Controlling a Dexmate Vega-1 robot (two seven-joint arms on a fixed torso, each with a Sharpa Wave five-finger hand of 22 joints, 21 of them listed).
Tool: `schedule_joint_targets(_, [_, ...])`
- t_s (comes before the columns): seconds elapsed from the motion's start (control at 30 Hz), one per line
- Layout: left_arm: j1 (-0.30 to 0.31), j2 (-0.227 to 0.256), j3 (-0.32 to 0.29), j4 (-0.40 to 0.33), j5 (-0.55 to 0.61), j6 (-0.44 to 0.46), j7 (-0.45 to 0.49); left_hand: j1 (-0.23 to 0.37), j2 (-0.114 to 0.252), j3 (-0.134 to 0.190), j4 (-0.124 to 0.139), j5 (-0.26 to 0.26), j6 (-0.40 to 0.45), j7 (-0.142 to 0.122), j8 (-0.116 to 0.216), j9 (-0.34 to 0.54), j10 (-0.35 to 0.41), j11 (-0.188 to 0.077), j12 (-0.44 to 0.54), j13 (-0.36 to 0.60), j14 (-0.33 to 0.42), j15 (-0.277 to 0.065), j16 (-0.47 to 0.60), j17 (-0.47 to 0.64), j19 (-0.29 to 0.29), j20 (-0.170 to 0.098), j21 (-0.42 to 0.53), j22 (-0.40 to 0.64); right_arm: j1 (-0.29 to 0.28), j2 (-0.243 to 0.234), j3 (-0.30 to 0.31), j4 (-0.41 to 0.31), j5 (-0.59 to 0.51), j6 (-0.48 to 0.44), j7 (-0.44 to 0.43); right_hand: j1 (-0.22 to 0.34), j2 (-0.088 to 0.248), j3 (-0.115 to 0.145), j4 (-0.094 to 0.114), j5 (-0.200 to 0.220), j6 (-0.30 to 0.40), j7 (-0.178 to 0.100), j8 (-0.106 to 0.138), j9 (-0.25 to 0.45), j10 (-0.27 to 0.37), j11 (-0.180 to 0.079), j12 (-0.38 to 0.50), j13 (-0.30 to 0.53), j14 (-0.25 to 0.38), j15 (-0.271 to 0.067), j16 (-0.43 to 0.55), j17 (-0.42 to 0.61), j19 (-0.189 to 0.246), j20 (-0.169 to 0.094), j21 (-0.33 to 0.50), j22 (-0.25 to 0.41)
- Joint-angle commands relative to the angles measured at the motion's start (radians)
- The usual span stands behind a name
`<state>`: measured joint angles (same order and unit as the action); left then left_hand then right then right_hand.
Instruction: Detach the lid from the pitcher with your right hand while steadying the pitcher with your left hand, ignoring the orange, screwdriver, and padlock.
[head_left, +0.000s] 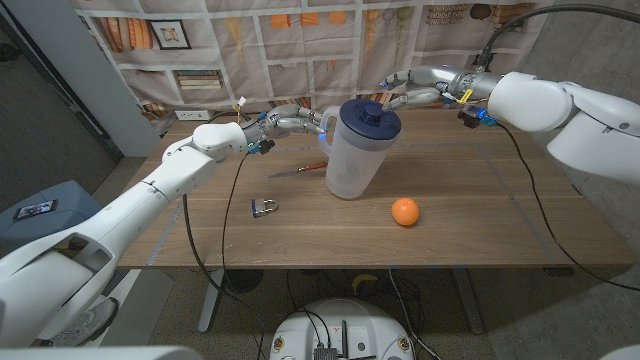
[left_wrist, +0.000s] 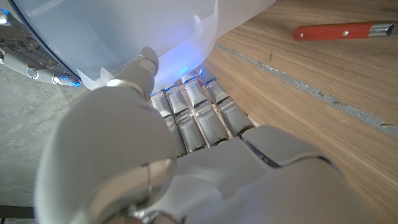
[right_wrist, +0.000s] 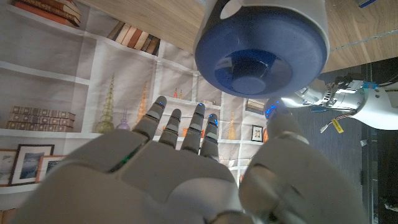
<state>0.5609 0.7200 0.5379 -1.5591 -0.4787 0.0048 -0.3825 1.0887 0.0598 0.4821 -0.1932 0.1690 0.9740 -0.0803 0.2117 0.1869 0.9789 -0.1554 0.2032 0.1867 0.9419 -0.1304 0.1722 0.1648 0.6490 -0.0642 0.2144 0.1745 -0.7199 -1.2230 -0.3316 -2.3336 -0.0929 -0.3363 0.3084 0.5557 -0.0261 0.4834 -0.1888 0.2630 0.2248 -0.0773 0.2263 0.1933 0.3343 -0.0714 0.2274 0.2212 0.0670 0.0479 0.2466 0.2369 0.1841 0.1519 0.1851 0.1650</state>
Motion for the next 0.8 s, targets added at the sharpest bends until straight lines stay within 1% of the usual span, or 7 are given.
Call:
schedule_joint_targets(0.03, [0.002, 0.000, 0.001, -0.015, 0.001, 0.015, 0.015, -0.001, 0.057, 0.027, 0.021, 0.008, 0.041, 0.031, -0.001, 0.003, 0.041, -0.030, 0.004, 0.003, 0.008, -0.103, 0.007, 0.003, 0.008, -0.144, 0.002, 0.006, 0.109, 0.033, -0.067, 0.020, -0.048, 0.035, 0.138, 0.012, 0.001, 0.007, 0.002, 0.007, 0.005, -0.009, 0.010, 0.003, 0.015, -0.001, 0.009, 0.003, 0.012, 0.001, 0.004, 0.000, 0.007, 0.002, 0.005, 0.002])
schedule_joint_targets(0.13, [0.000, -0.003, 0.003, -0.013, 0.001, 0.017, 0.013, -0.001, 0.057, 0.028, 0.021, 0.008, 0.042, 0.030, -0.001, 0.003, 0.043, -0.031, 0.005, 0.003, 0.008, -0.103, 0.006, 0.003, 0.008, -0.144, 0.002, 0.006, 0.127, 0.040, -0.076, 0.023, -0.058, 0.041, 0.164, 0.017, -0.001, 0.008, 0.002, 0.008, 0.009, -0.010, 0.011, 0.003, 0.018, -0.002, 0.009, 0.004, 0.014, 0.000, 0.005, 0.000, 0.009, 0.001, 0.005, 0.002])
schedule_joint_targets(0.17, [-0.001, -0.003, 0.003, -0.013, 0.002, 0.016, 0.014, -0.002, 0.057, 0.028, 0.021, 0.008, 0.042, 0.031, -0.001, 0.003, 0.043, -0.030, 0.004, 0.003, 0.009, -0.103, 0.006, 0.003, 0.008, -0.144, 0.002, 0.006, 0.132, 0.043, -0.080, 0.024, -0.062, 0.043, 0.172, 0.020, -0.002, 0.009, 0.003, 0.009, 0.009, -0.010, 0.011, 0.003, 0.021, -0.006, 0.010, 0.004, 0.015, 0.000, 0.006, 0.000, 0.009, 0.001, 0.005, 0.002])
schedule_joint_targets(0.5, [-0.014, -0.009, 0.008, 0.002, 0.005, 0.015, 0.005, -0.004, 0.057, 0.029, 0.021, 0.008, 0.044, 0.029, -0.001, 0.004, 0.047, -0.031, 0.004, 0.004, 0.012, -0.103, 0.006, 0.003, 0.010, -0.143, 0.003, 0.006, 0.194, 0.081, -0.122, 0.056, -0.103, 0.053, 0.253, 0.040, -0.006, 0.013, 0.004, 0.012, 0.021, -0.023, 0.015, 0.004, 0.024, -0.010, 0.009, 0.006, 0.020, -0.002, 0.008, 0.000, 0.016, 0.001, 0.006, 0.002])
schedule_joint_targets(0.8, [-0.024, -0.014, 0.011, 0.017, 0.006, 0.013, -0.003, -0.004, 0.059, 0.031, 0.021, 0.008, 0.045, 0.029, -0.002, 0.004, 0.051, -0.036, 0.004, 0.004, 0.016, -0.104, 0.007, 0.004, 0.011, -0.143, 0.002, 0.006, 0.240, 0.113, -0.150, 0.091, -0.124, 0.052, 0.311, 0.063, -0.009, 0.019, 0.004, 0.014, 0.020, -0.033, 0.014, 0.005, 0.034, -0.014, 0.011, 0.008, 0.026, -0.013, 0.011, -0.001, 0.021, -0.002, 0.006, 0.002])
